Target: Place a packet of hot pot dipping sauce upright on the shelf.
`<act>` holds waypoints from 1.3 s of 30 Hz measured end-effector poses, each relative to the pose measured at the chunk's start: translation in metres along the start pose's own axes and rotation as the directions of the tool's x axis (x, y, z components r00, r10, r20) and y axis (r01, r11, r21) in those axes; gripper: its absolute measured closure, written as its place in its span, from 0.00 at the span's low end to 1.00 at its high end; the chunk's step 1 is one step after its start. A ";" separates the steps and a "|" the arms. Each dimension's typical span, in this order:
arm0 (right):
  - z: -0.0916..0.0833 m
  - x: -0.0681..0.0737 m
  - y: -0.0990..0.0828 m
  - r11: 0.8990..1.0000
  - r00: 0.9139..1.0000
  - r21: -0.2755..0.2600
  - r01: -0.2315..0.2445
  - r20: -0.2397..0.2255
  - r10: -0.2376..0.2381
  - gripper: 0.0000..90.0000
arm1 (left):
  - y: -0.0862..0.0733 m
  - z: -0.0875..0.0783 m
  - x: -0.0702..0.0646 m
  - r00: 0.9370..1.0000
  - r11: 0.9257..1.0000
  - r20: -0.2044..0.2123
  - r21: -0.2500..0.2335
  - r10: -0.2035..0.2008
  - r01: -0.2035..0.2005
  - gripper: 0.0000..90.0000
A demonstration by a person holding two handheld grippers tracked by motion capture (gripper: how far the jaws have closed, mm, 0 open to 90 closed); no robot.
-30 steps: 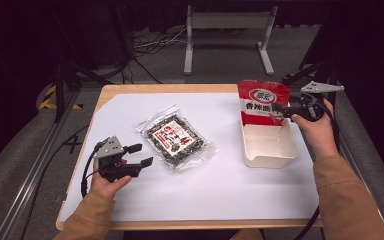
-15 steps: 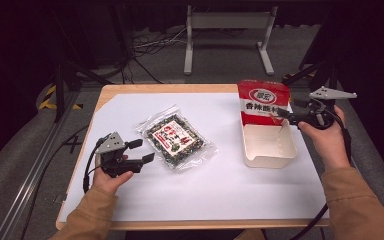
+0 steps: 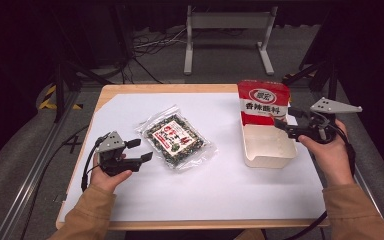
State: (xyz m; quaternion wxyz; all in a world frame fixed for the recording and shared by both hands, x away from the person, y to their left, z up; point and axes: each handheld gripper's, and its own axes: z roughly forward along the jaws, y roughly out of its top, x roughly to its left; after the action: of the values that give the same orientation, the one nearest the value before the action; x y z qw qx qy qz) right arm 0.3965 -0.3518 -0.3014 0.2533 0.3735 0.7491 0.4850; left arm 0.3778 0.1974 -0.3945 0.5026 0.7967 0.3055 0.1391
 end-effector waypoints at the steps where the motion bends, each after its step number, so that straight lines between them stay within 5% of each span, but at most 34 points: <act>1: -0.001 0.005 -0.001 1.000 1.000 -0.004 0.002 -0.010 -0.002 0.34 | 0.000 0.000 0.000 1.000 1.000 0.000 0.003 0.000 0.000 0.35; 12: 0.003 0.048 -0.023 0.998 0.992 -0.029 0.058 -0.108 -0.061 0.36 | 0.004 -0.004 0.006 1.000 1.000 -0.022 0.004 0.000 0.000 0.35; 16: 0.006 0.059 -0.030 0.998 0.988 -0.041 0.051 -0.143 -0.056 0.35 | 0.010 -0.009 0.013 0.997 0.999 -0.073 0.035 -0.008 0.010 0.35; 25: 0.019 0.082 -0.043 0.997 0.979 0.000 0.081 -0.189 -0.080 0.44 | 0.012 -0.006 0.024 0.989 1.000 -0.149 -0.007 -0.024 0.023 0.34; 39: 0.042 0.107 -0.060 0.990 0.949 0.037 0.139 -0.290 -0.123 0.55 | 0.014 0.006 0.032 0.990 0.999 -0.135 0.012 -0.031 0.033 0.36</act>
State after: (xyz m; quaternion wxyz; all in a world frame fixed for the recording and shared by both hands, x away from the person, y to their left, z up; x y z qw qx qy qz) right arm 0.3453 -0.2578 -0.3747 0.1627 0.2558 0.8145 0.4947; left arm 0.4103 0.2085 -0.3873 0.4773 0.7841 0.3525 0.1821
